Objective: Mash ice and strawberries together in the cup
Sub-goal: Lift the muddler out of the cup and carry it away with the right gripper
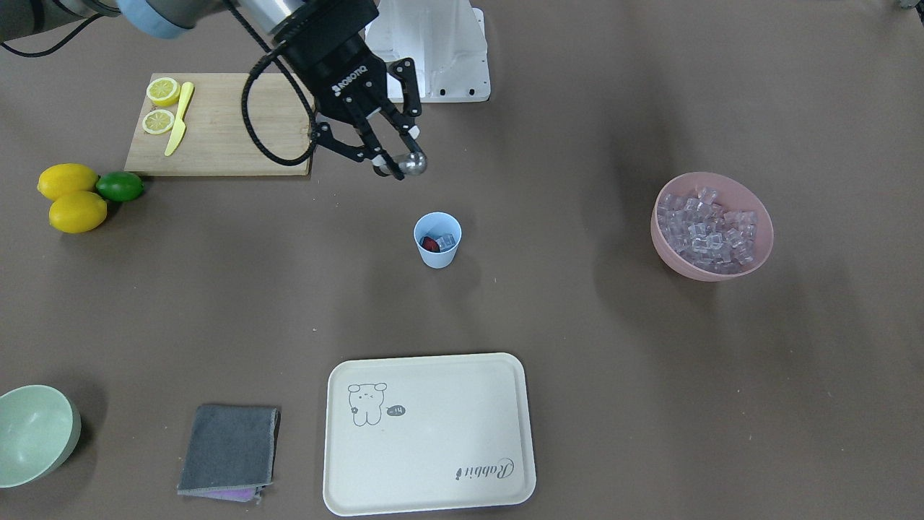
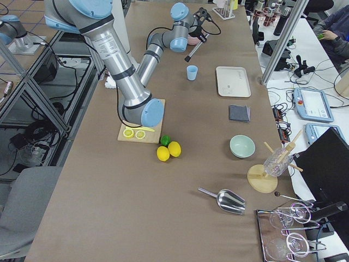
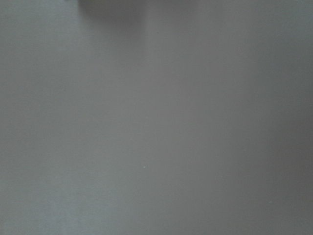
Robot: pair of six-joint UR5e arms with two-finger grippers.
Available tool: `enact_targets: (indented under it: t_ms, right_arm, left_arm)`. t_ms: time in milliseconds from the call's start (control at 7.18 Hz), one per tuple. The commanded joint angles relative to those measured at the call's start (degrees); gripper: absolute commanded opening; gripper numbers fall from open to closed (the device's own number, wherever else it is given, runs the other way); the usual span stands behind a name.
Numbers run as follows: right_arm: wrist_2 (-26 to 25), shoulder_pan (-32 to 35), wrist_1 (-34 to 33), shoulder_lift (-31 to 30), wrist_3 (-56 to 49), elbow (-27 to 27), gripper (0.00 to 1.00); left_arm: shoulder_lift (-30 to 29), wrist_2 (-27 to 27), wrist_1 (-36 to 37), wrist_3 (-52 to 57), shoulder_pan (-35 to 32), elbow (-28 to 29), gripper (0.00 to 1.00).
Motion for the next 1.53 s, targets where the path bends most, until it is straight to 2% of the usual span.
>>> enact_targets:
  t_ms: [0,139,279,418,557,975,1115,1393]
  right_arm:
    - [24.9,12.0,-9.9,-5.4,0.0,0.8,0.0]
    - [28.8,14.8,-11.8,-8.9,0.0,0.6,0.0]
    - [28.7,14.5,-16.1,-11.4,0.1,-0.3,0.0]
    - [28.2,14.7,-22.9,-11.7,0.0,-2.2,0.0]
    - [27.9,15.3,-26.3,-12.2,-0.2,-4.2,0.0]
    - [26.9,15.2,-22.8,-15.0,-5.8,-14.4,0.0]
    - [26.6,15.2,-18.9,-15.7,-6.3,-17.8,0.0]
    - [25.3,15.1,-5.9,-17.2,-6.6,-26.7,0.0]
  left_arm:
    - [-0.5,-2.1,0.1,0.0,0.2,-0.2,0.98]
    - [-0.4,-2.0,0.1,0.1,0.2,-0.1,0.98]
    - [-0.2,-2.0,0.0,0.2,0.2,0.0,0.98]
    - [-0.1,-2.0,0.1,0.2,0.2,0.0,0.98]
    - [0.0,-2.0,0.1,0.2,0.2,-0.1,0.98]
    - [0.0,-2.0,0.1,0.2,0.3,0.0,0.98]
    - [0.0,-2.0,0.1,0.3,0.3,-0.1,0.98]
    - [0.0,-2.0,0.1,0.3,0.3,-0.2,0.98]
